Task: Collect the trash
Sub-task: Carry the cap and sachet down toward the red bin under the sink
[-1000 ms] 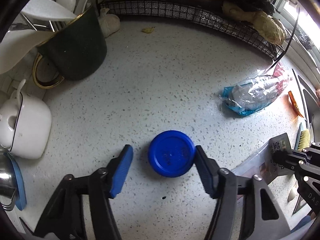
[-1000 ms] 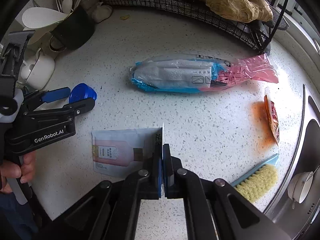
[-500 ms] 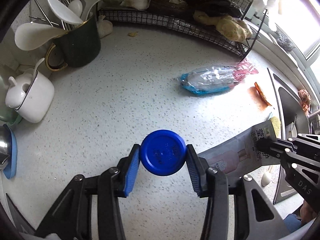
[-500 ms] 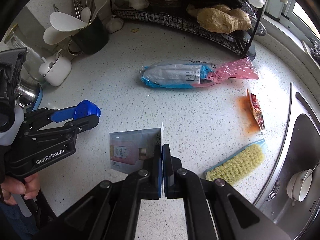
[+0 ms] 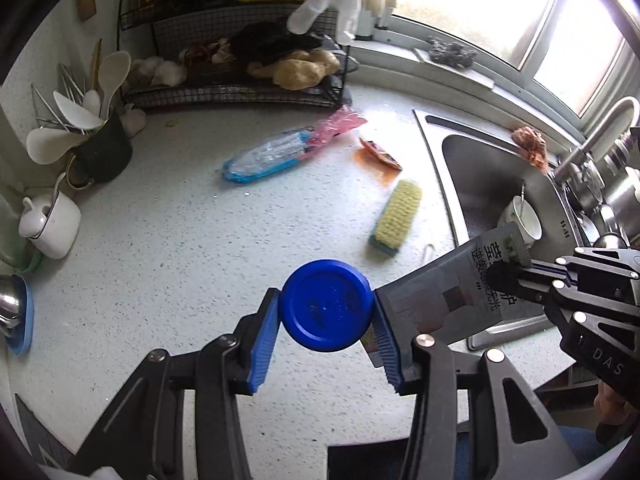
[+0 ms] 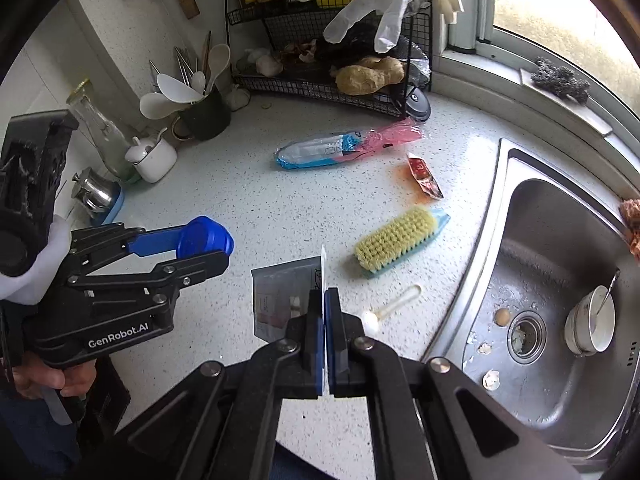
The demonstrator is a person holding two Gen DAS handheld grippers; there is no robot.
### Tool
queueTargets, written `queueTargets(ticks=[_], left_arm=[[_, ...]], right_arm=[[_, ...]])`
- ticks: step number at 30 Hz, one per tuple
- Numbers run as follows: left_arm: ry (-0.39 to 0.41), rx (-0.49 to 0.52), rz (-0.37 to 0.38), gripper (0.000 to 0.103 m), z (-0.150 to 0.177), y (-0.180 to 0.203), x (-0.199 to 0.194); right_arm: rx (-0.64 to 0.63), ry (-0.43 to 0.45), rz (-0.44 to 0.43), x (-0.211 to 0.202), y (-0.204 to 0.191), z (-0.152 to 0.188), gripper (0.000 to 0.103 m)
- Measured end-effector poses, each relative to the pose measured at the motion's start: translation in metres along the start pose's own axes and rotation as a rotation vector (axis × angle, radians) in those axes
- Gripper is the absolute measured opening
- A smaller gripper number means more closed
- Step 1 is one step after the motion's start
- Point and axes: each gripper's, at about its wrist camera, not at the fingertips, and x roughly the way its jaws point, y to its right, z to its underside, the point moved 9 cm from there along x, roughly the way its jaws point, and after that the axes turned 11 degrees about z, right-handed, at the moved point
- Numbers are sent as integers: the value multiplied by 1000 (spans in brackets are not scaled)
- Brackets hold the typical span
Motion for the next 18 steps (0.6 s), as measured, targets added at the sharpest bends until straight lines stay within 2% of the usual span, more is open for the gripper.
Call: queueTargets(ticks=[6,11,18], left_arm=[[-16,62,29,43,32,66,2],[-42,125,77,43,65,125,4],[-81,216,133,43,117,206,12]], right_arm=[[79,3,42,-30,31,54,1],[150,7,60,-65,53,109,1],[245,-3,137,-102,92,191,1]])
